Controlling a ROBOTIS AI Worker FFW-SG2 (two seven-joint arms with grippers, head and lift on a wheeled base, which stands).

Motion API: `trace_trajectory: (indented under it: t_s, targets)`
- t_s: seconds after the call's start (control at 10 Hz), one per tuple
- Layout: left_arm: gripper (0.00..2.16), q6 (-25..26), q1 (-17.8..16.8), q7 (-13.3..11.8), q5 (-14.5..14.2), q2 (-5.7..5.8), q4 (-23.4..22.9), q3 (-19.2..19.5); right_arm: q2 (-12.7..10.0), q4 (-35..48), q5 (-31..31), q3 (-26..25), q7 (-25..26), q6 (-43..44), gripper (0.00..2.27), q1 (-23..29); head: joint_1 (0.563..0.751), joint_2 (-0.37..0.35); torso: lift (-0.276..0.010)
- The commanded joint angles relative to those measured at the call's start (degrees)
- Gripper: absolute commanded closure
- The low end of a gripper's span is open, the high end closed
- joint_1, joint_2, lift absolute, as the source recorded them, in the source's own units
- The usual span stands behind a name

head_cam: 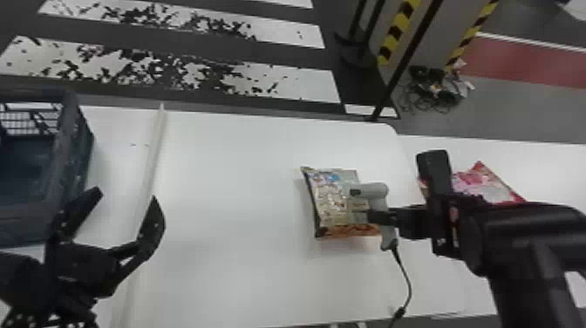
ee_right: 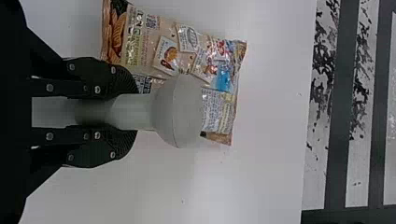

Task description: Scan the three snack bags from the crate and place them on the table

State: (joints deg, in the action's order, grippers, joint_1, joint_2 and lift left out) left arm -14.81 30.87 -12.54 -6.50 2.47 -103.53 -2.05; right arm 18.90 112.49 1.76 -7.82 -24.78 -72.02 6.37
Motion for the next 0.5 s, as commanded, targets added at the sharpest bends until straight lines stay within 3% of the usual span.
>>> trace_trajectory:
  t_s: [0.0,0.4]
  targets:
    - [0.04,0.2,-0.2,0.0,0.0,-0.01,0.1,-0.1,0.1,-0.2,0.1,0.0,-0.1,-0.2,2.25,-0.2,0.695,-0.223,-0.062]
    - [0.04,0.4,-0.4,0.2,0.0,-0.01,0.2,0.0,0.6,-3.0,0.2,-4.8,-0.1,1.6,2.25,-1.0,0.695,-0.237,-0.062]
